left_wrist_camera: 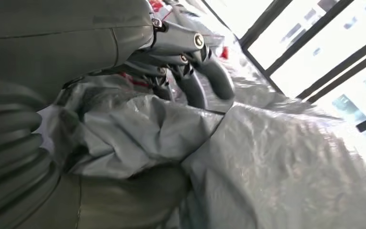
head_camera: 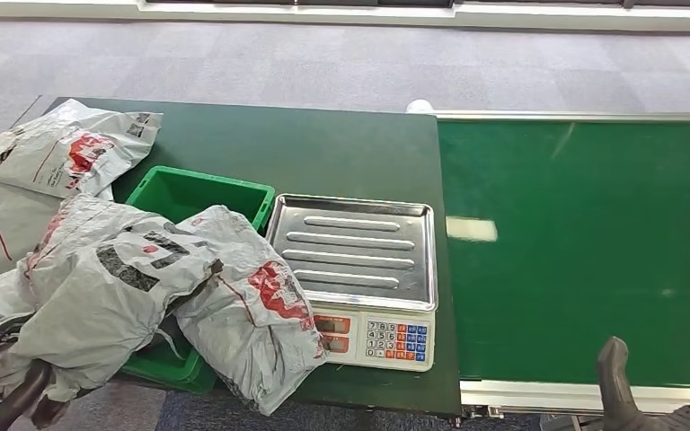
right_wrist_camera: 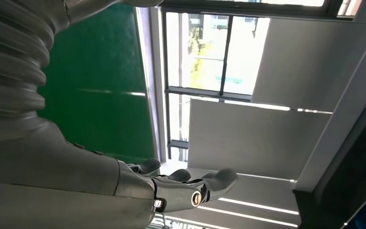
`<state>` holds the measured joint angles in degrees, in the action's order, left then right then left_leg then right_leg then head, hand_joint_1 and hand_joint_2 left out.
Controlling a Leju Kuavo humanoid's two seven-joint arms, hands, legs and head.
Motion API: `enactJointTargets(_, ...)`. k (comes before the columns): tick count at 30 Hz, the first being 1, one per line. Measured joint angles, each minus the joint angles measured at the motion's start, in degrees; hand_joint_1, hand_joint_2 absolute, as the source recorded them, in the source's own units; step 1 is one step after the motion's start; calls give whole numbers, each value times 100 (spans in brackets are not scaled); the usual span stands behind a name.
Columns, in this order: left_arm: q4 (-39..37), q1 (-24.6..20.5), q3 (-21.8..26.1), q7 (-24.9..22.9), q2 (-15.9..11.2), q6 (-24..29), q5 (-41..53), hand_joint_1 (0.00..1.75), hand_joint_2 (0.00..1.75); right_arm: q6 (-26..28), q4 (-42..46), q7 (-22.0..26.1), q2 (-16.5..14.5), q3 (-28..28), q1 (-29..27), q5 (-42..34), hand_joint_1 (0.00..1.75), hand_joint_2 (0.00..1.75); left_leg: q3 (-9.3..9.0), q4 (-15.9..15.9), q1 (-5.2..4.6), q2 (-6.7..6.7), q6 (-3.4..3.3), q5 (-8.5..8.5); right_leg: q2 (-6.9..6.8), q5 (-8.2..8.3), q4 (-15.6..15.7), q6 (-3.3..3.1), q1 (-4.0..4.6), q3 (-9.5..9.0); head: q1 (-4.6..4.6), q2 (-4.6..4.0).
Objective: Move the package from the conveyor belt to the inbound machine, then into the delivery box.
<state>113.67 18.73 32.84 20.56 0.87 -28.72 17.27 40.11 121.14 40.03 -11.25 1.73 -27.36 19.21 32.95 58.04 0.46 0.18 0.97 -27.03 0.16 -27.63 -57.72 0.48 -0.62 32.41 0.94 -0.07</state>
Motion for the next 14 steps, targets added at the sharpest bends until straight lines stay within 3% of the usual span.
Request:
enactJointTargets(5,-66,50,-1144,139,-203,1110,-114,0,175,0,4,-1,4,2,0,-13,0,175,-7,0,0,1,1,1,2,4,0,-3,-2,-6,0,0)
enactJointTargets(11,51,193,-2561,147,-560,1868,250,0,175,0,4,-1,17,2,13,-33,0,175,-6,1,-1,0,0,-1,2,4,0,-2,-3,-6,0,0)
enactJointTargets(14,91,196,-3037,89,-684,2242,284,0,175,-1,4,-1,24,2,29,-33,0,175,-6,0,-1,0,1,-1,2,4,0,-2,-2,-6,0,0)
